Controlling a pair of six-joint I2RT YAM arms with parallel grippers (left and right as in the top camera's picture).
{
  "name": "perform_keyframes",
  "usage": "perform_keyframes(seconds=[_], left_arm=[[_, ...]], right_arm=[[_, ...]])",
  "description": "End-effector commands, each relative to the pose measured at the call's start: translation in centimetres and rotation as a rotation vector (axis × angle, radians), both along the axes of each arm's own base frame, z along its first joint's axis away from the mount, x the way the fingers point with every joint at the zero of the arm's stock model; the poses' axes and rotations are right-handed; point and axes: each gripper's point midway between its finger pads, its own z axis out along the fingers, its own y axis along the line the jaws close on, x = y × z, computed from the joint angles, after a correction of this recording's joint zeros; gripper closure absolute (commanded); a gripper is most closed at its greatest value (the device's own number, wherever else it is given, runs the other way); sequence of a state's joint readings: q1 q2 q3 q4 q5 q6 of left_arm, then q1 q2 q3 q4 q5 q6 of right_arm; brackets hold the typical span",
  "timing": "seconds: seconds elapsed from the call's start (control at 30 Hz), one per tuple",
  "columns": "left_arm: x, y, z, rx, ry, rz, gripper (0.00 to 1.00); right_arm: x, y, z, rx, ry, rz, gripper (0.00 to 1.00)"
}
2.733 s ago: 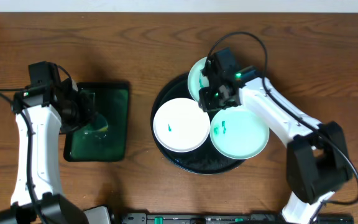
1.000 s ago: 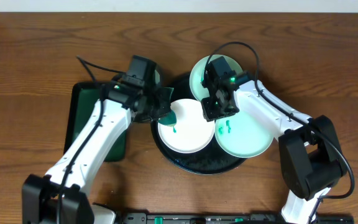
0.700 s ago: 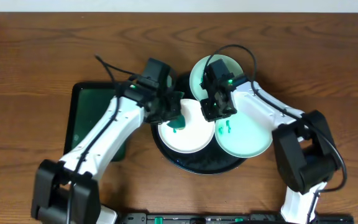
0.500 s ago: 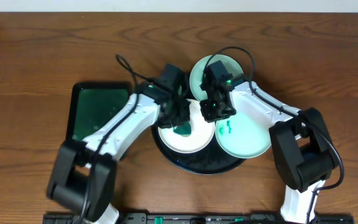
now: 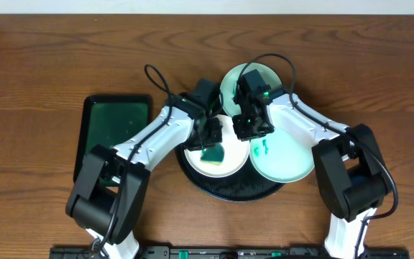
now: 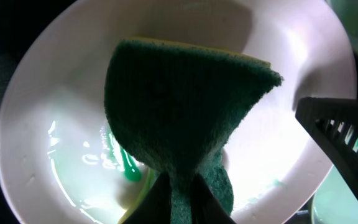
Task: Clean dirty plates on tray and stack at the side
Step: 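Scrub the white plate with the sponge while the right gripper holds it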
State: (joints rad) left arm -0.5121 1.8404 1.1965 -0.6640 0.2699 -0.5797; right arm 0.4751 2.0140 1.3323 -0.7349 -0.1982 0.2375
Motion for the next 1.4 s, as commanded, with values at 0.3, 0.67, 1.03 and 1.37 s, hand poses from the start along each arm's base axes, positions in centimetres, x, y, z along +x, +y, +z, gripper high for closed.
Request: perform_keyframes(seconds=[0.3, 0.67, 1.03, 1.37], left_arm=[[-0.2, 0.4, -1.3, 0.066, -0.010, -0.063, 0.47], [-0.6, -0.8, -1.3, 0.058, -0.021, -0.090, 0.87], [-0.5, 0.9, -2.4, 0.205, -0.084, -0.071, 0.93], [0.9, 10.2, -2.2, 0.448, -0.092, 0.085, 0.93]], right_arm=[[-0.3, -0.2, -0.6, -0.007, 0.022, -0.014, 0.74], [-0.4, -0.3, -0.6, -0.008, 0.024, -0.015, 0.76], [-0.4, -0.3, -0.6, -0.009, 0.029, -0.029, 0.99], [-0.5, -0.3, -0.6, -0.011, 0.032, -0.029, 0.99]])
